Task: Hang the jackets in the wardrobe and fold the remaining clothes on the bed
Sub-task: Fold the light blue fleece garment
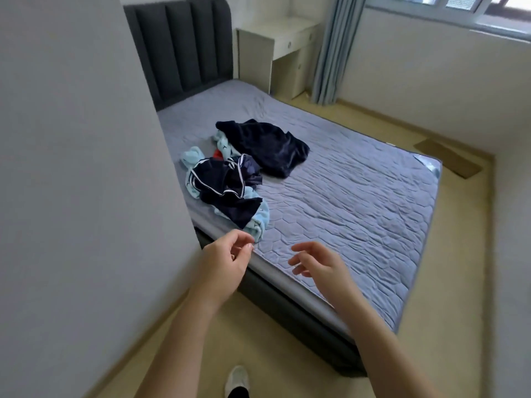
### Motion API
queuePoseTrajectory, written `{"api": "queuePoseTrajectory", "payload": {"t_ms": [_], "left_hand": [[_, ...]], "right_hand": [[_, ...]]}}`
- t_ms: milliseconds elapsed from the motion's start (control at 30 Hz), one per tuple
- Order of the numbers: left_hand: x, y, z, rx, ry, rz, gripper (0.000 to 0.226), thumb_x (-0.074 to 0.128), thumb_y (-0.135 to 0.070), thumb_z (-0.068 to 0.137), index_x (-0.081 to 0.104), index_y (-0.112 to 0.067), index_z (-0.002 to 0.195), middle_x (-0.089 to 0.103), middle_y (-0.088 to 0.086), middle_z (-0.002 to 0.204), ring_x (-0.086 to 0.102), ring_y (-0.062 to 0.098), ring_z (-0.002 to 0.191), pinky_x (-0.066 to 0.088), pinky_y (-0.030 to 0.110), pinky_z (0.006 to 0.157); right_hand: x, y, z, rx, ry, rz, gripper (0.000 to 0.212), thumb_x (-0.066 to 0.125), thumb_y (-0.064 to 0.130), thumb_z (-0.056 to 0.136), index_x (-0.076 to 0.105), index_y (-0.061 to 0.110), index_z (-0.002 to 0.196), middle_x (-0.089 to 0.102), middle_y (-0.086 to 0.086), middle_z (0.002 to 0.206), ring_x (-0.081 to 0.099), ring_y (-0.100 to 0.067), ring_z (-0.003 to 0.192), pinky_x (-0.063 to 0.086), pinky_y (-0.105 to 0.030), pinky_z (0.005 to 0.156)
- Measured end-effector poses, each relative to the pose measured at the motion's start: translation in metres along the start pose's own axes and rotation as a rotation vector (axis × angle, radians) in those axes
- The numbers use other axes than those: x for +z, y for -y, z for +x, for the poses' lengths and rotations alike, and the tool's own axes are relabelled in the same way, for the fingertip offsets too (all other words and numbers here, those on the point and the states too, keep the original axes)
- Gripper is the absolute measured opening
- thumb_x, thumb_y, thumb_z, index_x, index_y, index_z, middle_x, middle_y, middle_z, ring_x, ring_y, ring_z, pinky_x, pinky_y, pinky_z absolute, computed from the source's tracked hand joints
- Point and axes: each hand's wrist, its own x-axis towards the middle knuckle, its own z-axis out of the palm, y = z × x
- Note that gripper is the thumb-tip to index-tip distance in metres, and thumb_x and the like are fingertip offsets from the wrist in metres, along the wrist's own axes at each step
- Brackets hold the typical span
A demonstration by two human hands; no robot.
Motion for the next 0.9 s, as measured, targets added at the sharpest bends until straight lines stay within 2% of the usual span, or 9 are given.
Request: {"api": "queuePoseTrajectory", "payload": {"t_ms": [200, 400, 500, 600, 700, 800, 900], "left_hand": [[0.029, -0.006, 0.126, 0.010, 0.116, -0.018, 0.011, 0.060, -0.018, 0.089, 0.066, -0.026, 0.089, 0.070, -0.008, 0.081, 0.063, 0.003, 0.078, 0.049, 0.016, 0.071], [0.075, 0.025, 0.212, -0.038, 0.139, 0.021, 0.012, 0.060, -0.018, 0.088, 0.066, -0.028, 0.086, 0.069, -0.011, 0.080, 0.062, 0.001, 0.076, 0.049, 0.015, 0.068], [0.113, 0.075, 0.263, -0.264, 0.203, -0.010, 0.015, 0.061, -0.010, 0.086, 0.066, -0.023, 0.079, 0.069, -0.006, 0.079, 0.063, 0.011, 0.079, 0.047, 0.019, 0.068], [0.156, 0.149, 0.310, -0.601, 0.242, -0.007, 0.011, 0.061, -0.006, 0.085, 0.065, -0.015, 0.080, 0.069, 0.009, 0.088, 0.063, 0.030, 0.089, 0.048, 0.032, 0.076], [0.189, 0.223, 0.354, -0.722, 0.361, 0.211, 0.009, 0.058, -0.010, 0.085, 0.063, -0.016, 0.090, 0.068, 0.008, 0.101, 0.058, 0.025, 0.091, 0.044, 0.029, 0.078], [0.217, 0.276, 0.412, -0.611, 0.478, 0.412, 0.024, 0.060, -0.015, 0.082, 0.059, -0.016, 0.106, 0.061, 0.007, 0.110, 0.056, 0.025, 0.103, 0.044, 0.031, 0.084], [0.244, 0.318, 0.459, -0.300, 0.582, 0.695, 0.045, 0.061, -0.026, 0.083, 0.047, -0.025, 0.126, 0.043, 0.004, 0.129, 0.043, 0.025, 0.117, 0.041, 0.039, 0.090]], "right_hand": [[-0.032, 0.009, 0.103, 0.038, -0.061, -0.013, 0.023, 0.046, 0.007, 0.093, 0.063, 0.023, 0.095, 0.071, 0.005, 0.079, 0.064, -0.006, 0.068, 0.047, -0.016, 0.062], [-0.049, -0.010, 0.208, 0.095, -0.012, -0.071, 0.025, 0.045, 0.008, 0.092, 0.061, 0.027, 0.092, 0.070, 0.007, 0.079, 0.064, -0.004, 0.067, 0.049, -0.025, 0.062], [-0.038, -0.045, 0.275, 0.233, 0.040, -0.143, 0.022, 0.045, 0.008, 0.090, 0.062, 0.022, 0.095, 0.070, 0.006, 0.082, 0.063, -0.003, 0.065, 0.047, -0.017, 0.056], [-0.016, -0.098, 0.350, 0.404, 0.122, -0.206, 0.025, 0.043, 0.008, 0.090, 0.062, 0.012, 0.106, 0.069, -0.002, 0.090, 0.063, -0.012, 0.071, 0.047, -0.019, 0.058], [0.004, -0.150, 0.414, 0.510, 0.221, -0.385, 0.028, 0.044, 0.011, 0.089, 0.062, 0.014, 0.110, 0.066, -0.006, 0.106, 0.061, -0.022, 0.093, 0.048, -0.027, 0.071], [0.028, -0.202, 0.466, 0.588, 0.195, -0.451, 0.028, 0.046, 0.014, 0.089, 0.060, 0.015, 0.114, 0.061, -0.006, 0.116, 0.057, -0.023, 0.103, 0.048, -0.029, 0.078], [0.067, -0.251, 0.507, 0.631, 0.236, -0.523, 0.041, 0.051, 0.015, 0.089, 0.046, 0.016, 0.130, 0.048, -0.008, 0.130, 0.051, -0.025, 0.114, 0.047, -0.034, 0.088]]}}
